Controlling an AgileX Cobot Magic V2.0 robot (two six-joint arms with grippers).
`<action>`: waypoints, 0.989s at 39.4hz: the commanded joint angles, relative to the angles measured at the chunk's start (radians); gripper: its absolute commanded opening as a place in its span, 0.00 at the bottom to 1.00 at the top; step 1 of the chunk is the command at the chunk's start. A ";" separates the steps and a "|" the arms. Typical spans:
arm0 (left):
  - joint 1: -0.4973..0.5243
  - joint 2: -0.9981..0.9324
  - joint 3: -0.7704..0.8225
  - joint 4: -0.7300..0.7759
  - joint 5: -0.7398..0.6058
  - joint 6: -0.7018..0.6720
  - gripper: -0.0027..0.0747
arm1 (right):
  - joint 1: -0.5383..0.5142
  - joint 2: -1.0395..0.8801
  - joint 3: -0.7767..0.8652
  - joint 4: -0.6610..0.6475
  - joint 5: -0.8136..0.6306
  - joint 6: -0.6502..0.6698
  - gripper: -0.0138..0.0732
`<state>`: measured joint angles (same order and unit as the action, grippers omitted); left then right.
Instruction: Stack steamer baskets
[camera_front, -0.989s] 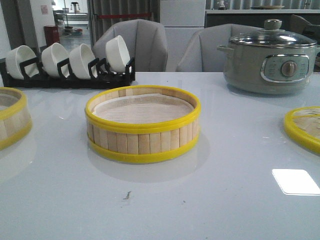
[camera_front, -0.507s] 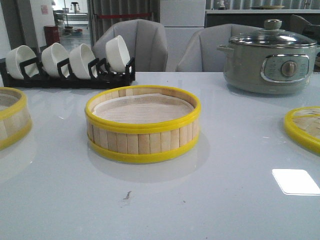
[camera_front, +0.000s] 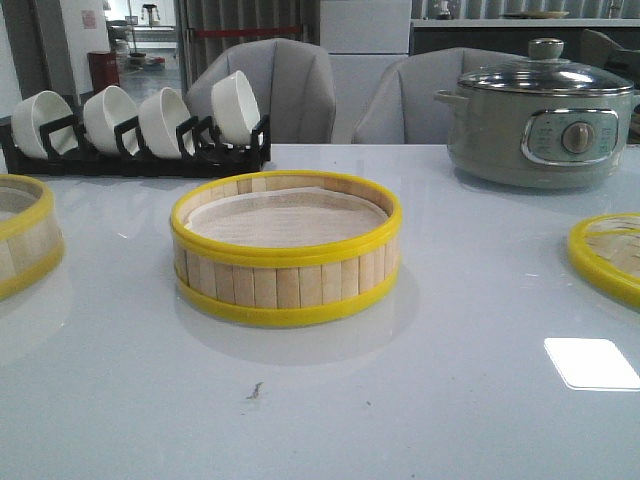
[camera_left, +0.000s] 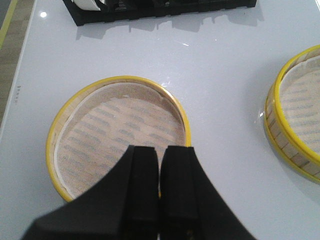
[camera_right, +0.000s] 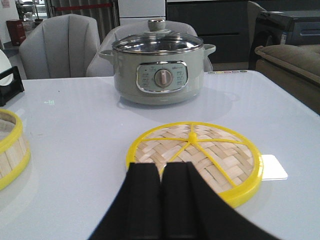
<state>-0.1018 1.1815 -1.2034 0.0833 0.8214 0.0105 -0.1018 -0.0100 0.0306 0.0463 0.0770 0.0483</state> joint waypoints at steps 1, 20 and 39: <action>-0.006 -0.021 -0.036 -0.001 -0.051 -0.001 0.15 | -0.006 -0.020 -0.015 0.000 -0.084 -0.010 0.22; -0.006 -0.021 -0.036 0.001 -0.032 -0.001 0.15 | -0.006 -0.020 -0.015 0.000 -0.103 -0.010 0.22; -0.006 -0.021 -0.036 0.006 -0.017 -0.001 0.15 | -0.005 0.148 -0.343 0.068 0.034 0.082 0.22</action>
<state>-0.1018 1.1815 -1.2034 0.0833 0.8587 0.0105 -0.1018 0.0426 -0.1924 0.1060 0.1428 0.1251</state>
